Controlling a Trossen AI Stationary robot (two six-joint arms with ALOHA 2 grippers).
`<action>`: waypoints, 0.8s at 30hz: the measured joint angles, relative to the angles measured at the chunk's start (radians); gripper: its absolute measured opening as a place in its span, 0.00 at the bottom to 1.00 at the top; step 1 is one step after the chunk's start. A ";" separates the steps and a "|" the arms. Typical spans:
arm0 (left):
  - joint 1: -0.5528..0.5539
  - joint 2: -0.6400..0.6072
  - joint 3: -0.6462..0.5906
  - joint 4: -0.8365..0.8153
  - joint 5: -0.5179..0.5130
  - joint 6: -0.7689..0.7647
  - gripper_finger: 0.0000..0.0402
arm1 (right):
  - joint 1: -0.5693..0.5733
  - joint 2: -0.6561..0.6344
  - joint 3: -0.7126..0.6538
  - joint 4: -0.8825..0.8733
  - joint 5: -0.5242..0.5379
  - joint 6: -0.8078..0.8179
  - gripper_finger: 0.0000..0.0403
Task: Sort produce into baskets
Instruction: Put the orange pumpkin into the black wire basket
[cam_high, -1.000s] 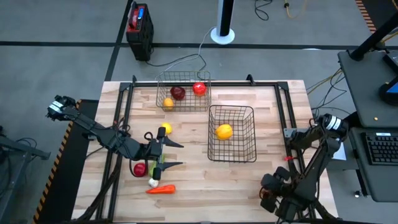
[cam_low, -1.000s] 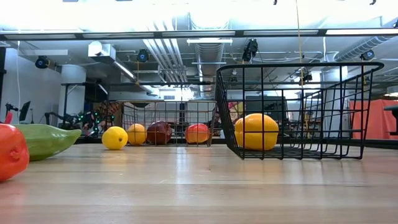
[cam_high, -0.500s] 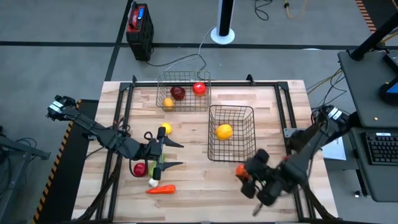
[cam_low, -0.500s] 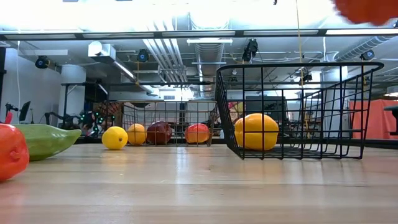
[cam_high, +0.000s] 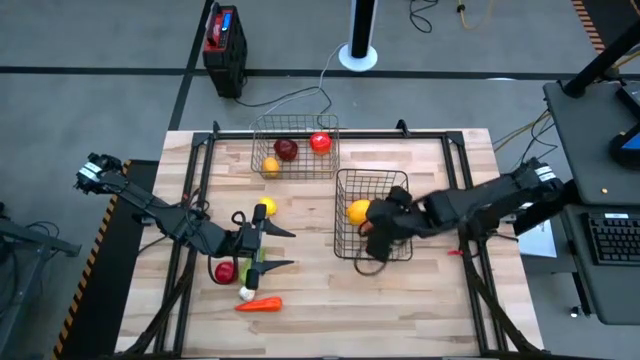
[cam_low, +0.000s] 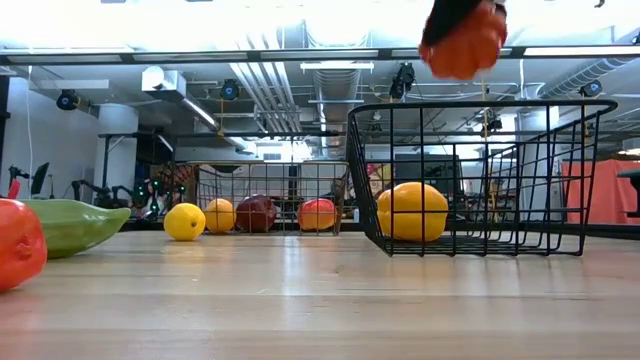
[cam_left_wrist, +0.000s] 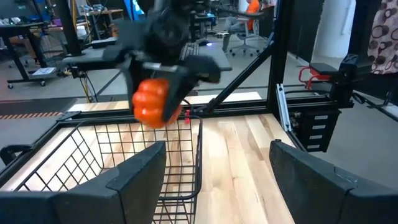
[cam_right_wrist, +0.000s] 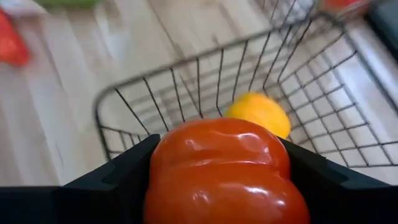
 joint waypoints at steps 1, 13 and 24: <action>0.000 0.000 0.000 0.000 0.000 -0.001 0.67 | -0.023 0.005 -0.009 0.000 -0.033 -0.021 0.67; 0.000 0.000 0.000 -0.010 0.000 -0.021 0.67 | -0.163 0.057 -0.095 0.007 -0.219 -0.221 0.67; 0.000 0.000 0.000 -0.020 0.000 -0.020 0.67 | -0.165 0.140 -0.140 0.034 -0.247 -0.354 0.66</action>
